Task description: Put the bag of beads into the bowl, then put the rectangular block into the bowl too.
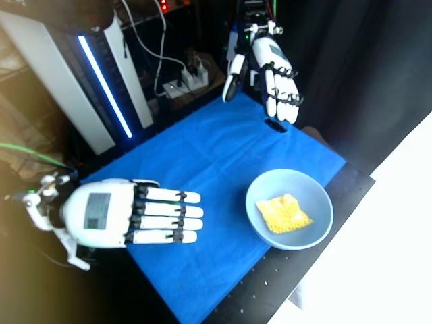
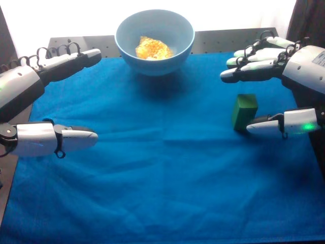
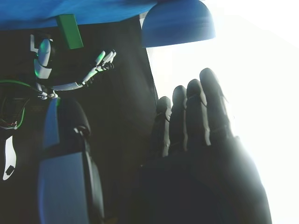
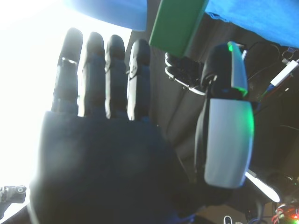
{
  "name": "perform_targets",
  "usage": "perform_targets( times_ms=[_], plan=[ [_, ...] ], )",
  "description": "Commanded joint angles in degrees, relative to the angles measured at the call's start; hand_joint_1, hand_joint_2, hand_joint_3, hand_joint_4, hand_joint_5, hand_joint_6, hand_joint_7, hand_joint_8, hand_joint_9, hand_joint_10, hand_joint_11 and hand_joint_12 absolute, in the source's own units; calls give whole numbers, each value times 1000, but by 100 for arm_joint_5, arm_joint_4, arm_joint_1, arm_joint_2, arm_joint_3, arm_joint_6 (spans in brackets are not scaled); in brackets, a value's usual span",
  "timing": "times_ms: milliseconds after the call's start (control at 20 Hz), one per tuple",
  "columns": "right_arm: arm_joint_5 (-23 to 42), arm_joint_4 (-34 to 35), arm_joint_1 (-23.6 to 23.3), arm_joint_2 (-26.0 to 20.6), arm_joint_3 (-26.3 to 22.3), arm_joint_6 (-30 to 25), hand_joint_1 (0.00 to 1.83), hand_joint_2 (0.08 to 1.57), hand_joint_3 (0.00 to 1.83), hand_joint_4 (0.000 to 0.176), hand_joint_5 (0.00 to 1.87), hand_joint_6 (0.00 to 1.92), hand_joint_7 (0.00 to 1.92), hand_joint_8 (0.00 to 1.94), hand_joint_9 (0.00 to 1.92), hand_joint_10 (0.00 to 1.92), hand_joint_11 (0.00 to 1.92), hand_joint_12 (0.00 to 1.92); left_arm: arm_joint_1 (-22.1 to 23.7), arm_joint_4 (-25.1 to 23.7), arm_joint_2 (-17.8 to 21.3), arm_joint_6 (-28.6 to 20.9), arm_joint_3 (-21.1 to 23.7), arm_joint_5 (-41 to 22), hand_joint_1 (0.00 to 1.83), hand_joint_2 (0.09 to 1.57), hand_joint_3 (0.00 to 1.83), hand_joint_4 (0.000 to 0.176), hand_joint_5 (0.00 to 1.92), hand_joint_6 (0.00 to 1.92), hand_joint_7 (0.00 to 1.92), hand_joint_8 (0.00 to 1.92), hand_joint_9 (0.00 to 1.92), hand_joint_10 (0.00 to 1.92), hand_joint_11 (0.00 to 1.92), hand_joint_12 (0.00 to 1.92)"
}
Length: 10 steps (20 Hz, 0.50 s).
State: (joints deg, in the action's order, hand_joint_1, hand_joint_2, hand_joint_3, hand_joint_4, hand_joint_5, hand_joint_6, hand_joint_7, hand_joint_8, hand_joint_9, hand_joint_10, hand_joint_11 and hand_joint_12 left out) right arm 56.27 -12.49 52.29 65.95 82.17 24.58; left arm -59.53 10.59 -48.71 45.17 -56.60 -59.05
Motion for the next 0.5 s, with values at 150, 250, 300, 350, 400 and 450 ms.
perform_targets(
  times_ms=[150, 250, 300, 350, 400, 450],
  plan=[
    [643, 200, -101, 22, 18, -18, 816, 996, 1, 43, 570, 3, 447, 2, 343, 1, 0, 812, 54, 33, 11, -41, 7, -726, 841, 999, 1, 18, 165, 0, 170, 2, 147, 8, 0, 408],
    [643, 200, -101, 22, 18, -18, 809, 1005, 1, 29, 579, 2, 453, 1, 353, 2, 0, 866, 54, 37, 9, -41, 7, -727, 815, 997, 0, 35, 178, 3, 172, 1, 142, 4, 0, 450],
    [643, 200, -101, 25, 18, -18, 801, 1005, 0, 30, 583, 3, 459, 3, 353, 1, 0, 875, 54, 38, 2, -41, 7, -727, 809, 997, 0, 31, 178, 2, 176, 1, 145, 4, 0, 480],
    [642, 200, -101, 36, 25, -18, 827, 1004, 0, 26, 584, 3, 458, 2, 358, 3, 0, 874, 54, 42, -5, -41, 7, -727, 818, 992, 0, 29, 182, 2, 188, 3, 160, 7, 0, 531],
    [642, 201, -102, 45, 31, -18, 827, 1004, 0, 26, 584, 3, 458, 2, 358, 3, 0, 874, 54, 43, -8, -41, 6, -727, 818, 992, 0, 29, 182, 2, 188, 3, 160, 7, 0, 531],
    [637, 201, -115, 69, 49, -18, 853, 1010, 1, 36, 599, 3, 481, 4, 390, 8, 0, 966, 54, 46, -15, -41, 6, -724, 817, 987, 0, 30, 184, 1, 191, 2, 166, 6, 0, 575]
  ],
)
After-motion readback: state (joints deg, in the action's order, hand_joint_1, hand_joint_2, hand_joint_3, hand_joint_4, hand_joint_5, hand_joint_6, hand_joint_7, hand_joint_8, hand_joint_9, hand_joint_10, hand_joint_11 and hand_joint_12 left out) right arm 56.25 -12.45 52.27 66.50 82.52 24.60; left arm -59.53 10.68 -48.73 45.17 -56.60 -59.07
